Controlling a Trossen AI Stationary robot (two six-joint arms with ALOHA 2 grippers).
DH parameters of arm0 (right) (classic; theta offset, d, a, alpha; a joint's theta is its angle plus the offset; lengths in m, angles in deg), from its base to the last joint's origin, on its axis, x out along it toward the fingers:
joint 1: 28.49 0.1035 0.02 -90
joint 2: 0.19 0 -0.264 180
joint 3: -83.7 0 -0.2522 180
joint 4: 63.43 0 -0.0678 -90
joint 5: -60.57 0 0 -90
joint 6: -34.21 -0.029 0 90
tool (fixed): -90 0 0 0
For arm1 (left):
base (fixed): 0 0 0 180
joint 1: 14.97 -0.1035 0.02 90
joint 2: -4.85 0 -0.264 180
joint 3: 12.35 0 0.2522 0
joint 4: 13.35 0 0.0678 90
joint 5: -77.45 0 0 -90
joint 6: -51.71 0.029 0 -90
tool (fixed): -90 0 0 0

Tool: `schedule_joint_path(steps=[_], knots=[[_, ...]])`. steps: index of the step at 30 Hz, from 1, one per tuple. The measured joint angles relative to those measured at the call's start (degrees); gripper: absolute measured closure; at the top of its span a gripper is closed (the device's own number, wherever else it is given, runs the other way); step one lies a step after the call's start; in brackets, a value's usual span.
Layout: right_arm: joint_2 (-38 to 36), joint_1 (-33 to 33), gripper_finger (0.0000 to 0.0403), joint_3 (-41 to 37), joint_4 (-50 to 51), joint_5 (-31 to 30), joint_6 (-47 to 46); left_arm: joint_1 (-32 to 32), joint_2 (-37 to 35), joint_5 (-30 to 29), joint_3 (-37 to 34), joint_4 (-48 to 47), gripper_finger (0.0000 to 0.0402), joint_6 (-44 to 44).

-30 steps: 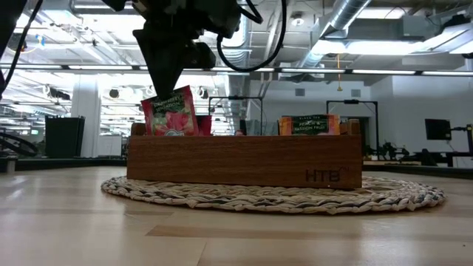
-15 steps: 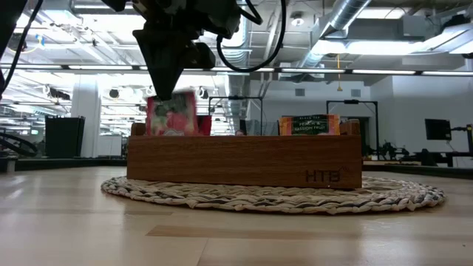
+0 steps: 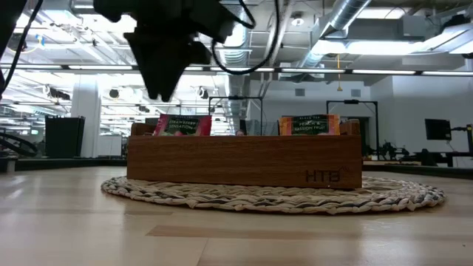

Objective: Pick & Place Tea
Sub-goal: Put the brown tea bag into the middle section of the wooden organizer

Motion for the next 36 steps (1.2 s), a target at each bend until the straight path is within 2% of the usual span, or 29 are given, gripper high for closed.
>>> schedule_joint_path(steps=[4, 13, 19, 26, 31, 36], knots=[[0.0, -0.5, 0.0148, 0.0, 3.0, -0.3, 0.0, -0.9, -3.6, -4.0, 0.0, -1.6, 0.0271, -0.5], [0.0, -7.2, 0.0148, 0.0, 10.4, 1.8, 0.0, -7.8, -17.6, -6.6, 0.1, 11.8, 0.0271, -8.6], [0.0, -11.7, 0.0148, 0.0, 10.7, 5.2, 3.2, -13.3, -21.9, -5.9, 0.1, 14.4, 0.0271, -6.9], [0.0, -12.7, 0.0148, 0.0, 10.5, 5.3, 3.4, -24.6, -20.9, 5.2, 0.0, 16.7, 0.0271, -4.7], [0.0, -12.3, 0.0148, 0.0, 8.5, 5.4, 3.4, -30.8, -17.7, 8.7, 0.0, 19.4, 0.0271, -10.5], [0.0, -12.5, 0.0148, 0.0, 7.2, 5.4, 3.4, -33.3, -11.6, 9.0, 0.0, 19.7, 0.0257, -13.3]])
